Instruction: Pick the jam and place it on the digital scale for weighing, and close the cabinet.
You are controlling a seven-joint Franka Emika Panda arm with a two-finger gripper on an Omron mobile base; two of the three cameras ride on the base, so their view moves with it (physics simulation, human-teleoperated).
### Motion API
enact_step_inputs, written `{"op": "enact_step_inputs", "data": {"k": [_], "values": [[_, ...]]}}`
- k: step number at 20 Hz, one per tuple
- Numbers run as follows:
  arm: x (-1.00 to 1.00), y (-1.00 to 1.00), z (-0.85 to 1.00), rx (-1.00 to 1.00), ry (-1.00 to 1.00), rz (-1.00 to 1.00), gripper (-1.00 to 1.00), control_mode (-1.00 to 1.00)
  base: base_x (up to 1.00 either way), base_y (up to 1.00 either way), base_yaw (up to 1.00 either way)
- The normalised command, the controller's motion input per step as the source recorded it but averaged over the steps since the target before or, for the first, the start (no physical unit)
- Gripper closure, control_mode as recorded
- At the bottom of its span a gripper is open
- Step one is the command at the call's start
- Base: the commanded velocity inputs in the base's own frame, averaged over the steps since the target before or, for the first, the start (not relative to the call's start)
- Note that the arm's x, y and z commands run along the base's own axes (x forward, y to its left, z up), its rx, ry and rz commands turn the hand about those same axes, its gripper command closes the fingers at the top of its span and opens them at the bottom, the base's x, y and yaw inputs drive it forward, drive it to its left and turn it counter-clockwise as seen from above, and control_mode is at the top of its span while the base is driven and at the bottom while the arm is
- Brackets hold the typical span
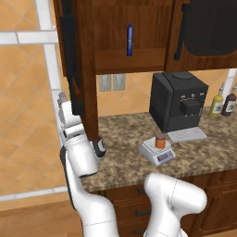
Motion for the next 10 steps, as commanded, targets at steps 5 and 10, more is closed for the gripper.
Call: {"op": "enact_step_inputs", "data": {"k": [5,10], "values": [[-0.37,-0.2,0.3,0.5,-0.03,-0.04,-1.0,-1.0,0.0,0.0,0.0],[-0.36,-0.23,0.5,0.49,0.08,-0.12,-1.0,-1.0,0.0,0.0,0.0]]}}
